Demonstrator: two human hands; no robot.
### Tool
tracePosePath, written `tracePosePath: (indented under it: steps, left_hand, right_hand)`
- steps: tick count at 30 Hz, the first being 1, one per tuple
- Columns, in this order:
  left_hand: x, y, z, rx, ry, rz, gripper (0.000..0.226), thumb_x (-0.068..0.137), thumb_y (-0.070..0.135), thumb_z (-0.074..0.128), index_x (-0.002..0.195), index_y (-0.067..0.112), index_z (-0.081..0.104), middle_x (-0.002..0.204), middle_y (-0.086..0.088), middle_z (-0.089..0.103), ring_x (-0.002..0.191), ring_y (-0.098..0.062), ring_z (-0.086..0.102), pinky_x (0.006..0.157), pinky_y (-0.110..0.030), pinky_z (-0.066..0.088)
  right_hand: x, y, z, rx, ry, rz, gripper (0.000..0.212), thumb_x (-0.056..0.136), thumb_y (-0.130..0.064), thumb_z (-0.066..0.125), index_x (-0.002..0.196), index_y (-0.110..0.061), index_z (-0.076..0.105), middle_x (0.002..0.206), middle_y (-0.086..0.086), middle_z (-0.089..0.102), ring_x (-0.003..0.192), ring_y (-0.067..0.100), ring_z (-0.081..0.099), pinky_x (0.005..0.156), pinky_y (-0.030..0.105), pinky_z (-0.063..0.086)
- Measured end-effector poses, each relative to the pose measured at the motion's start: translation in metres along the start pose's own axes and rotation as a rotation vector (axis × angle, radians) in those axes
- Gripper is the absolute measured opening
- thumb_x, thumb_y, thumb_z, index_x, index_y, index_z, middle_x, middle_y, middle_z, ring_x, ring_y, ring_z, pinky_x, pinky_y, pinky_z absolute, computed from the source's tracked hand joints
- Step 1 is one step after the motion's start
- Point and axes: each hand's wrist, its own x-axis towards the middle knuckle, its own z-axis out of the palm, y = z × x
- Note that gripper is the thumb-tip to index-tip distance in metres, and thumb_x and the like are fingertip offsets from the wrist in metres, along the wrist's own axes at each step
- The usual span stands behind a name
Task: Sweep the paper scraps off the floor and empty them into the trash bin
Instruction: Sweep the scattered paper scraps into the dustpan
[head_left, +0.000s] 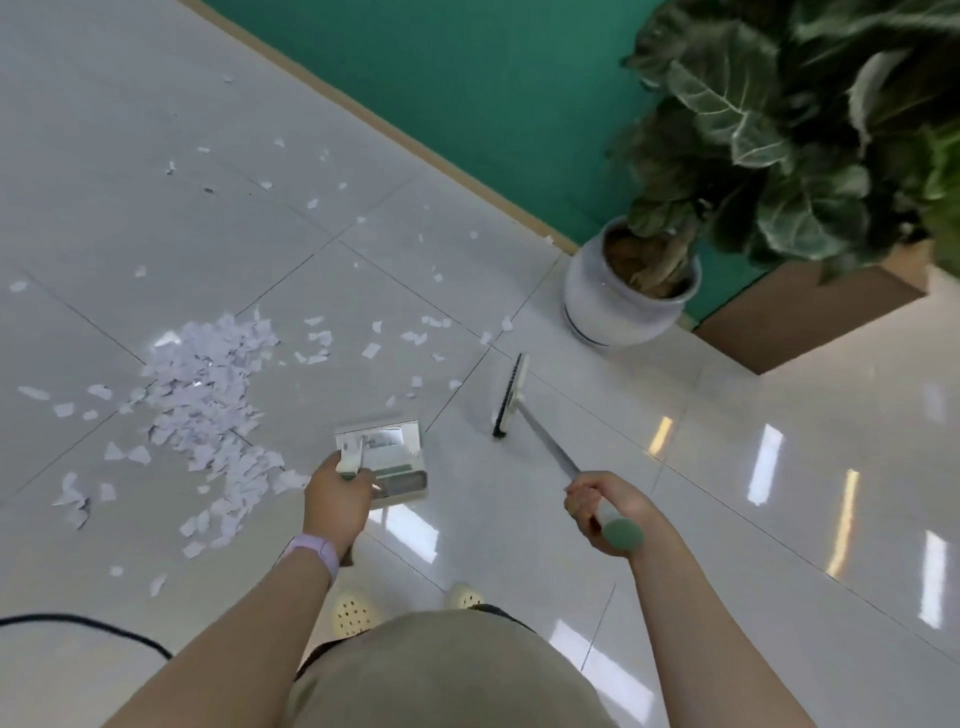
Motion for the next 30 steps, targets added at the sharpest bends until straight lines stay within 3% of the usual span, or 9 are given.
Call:
tracePosePath:
  steps: [5,10,15,17,19,23,26,28,30]
  left_hand:
    - [0.022,0.018,0.004,0.011,-0.083,0.033,0.013,0.091,0.008,0.055,0.096,0.015,0.064,0.068,0.001,0.059,0.058,-0.020,0.050,0.051,-0.027,0.040]
    - [0.039,0.031,0.008,0.010,-0.110,0.022,0.019,0.091,0.009,0.056,0.101,0.020,0.067,0.069,0.001,0.062,0.058,-0.020,0.053,0.052,-0.026,0.042]
    - [0.058,0.034,0.007,0.013,-0.038,-0.053,0.017,0.093,0.008,0.057,0.106,0.012,0.067,0.071,-0.004,0.063,0.060,-0.018,0.054,0.051,-0.025,0.045]
    - [0.067,0.030,0.004,0.005,0.004,-0.105,0.026,0.093,0.014,0.059,0.118,0.010,0.065,0.091,-0.019,0.070,0.069,-0.027,0.062,0.059,-0.031,0.051]
    - [0.073,0.027,0.001,0.003,0.057,-0.198,0.041,0.093,0.021,0.060,0.133,0.011,0.057,0.108,-0.027,0.068,0.077,-0.036,0.066,0.055,-0.029,0.052]
    - [0.066,0.040,0.005,-0.054,0.192,-0.289,0.056,0.096,0.014,0.059,0.149,0.013,0.042,0.072,-0.016,0.063,0.053,-0.023,0.052,0.037,-0.024,0.040]
    - [0.063,0.061,0.016,-0.067,0.290,-0.273,0.039,0.095,0.012,0.060,0.130,0.028,0.052,0.065,-0.013,0.063,0.052,-0.026,0.050,0.046,-0.029,0.045]
    - [0.061,0.066,0.023,-0.043,0.353,-0.282,0.020,0.094,0.013,0.060,0.111,0.023,0.062,0.065,-0.008,0.065,0.054,-0.025,0.054,0.054,-0.035,0.049]
    - [0.060,0.071,0.029,-0.041,0.413,-0.303,0.018,0.092,0.014,0.060,0.108,0.018,0.067,0.066,-0.003,0.065,0.056,-0.022,0.056,0.054,-0.034,0.050]
  right_hand:
    - [-0.006,-0.010,-0.001,-0.019,0.173,-0.163,0.017,0.087,0.004,0.051,0.082,-0.012,0.047,0.060,-0.006,0.034,0.034,0.006,0.035,0.032,0.014,0.036]
    - [0.016,-0.031,0.009,-0.242,0.311,-0.199,0.013,0.083,0.002,0.050,0.084,-0.010,0.048,0.058,-0.005,0.034,0.033,0.009,0.035,0.032,0.016,0.031]
    - [0.060,-0.061,0.038,-0.574,0.414,-0.162,0.013,0.071,-0.002,0.055,0.067,-0.013,0.050,0.043,0.001,0.046,0.033,0.016,0.047,0.038,0.018,0.036]
    - [0.082,-0.073,0.058,-0.692,0.387,-0.113,0.015,0.067,-0.001,0.057,0.064,-0.013,0.048,0.044,0.004,0.049,0.034,0.019,0.049,0.040,0.020,0.039]
    - [0.096,-0.076,0.087,-0.769,0.321,-0.048,0.016,0.075,0.002,0.052,0.067,-0.010,0.047,0.058,0.009,0.049,0.039,0.021,0.050,0.040,0.021,0.041]
    - [0.120,-0.043,0.143,-0.958,0.170,0.109,0.014,0.083,0.007,0.042,0.092,0.000,0.050,0.085,0.012,0.046,0.067,0.024,0.052,0.050,0.027,0.048]
    - [0.129,-0.032,0.188,-0.968,0.057,0.143,0.017,0.085,0.009,0.043,0.098,-0.001,0.049,0.090,0.013,0.047,0.073,0.022,0.053,0.054,0.028,0.050]
    - [0.126,-0.035,0.219,-1.027,-0.019,0.171,0.012,0.088,0.007,0.044,0.091,-0.004,0.050,0.083,0.010,0.047,0.068,0.018,0.050,0.052,0.025,0.048]
    - [0.132,-0.047,0.247,-1.082,-0.096,0.211,0.013,0.088,0.006,0.043,0.088,-0.006,0.049,0.080,0.008,0.048,0.061,0.015,0.049,0.045,0.021,0.045]
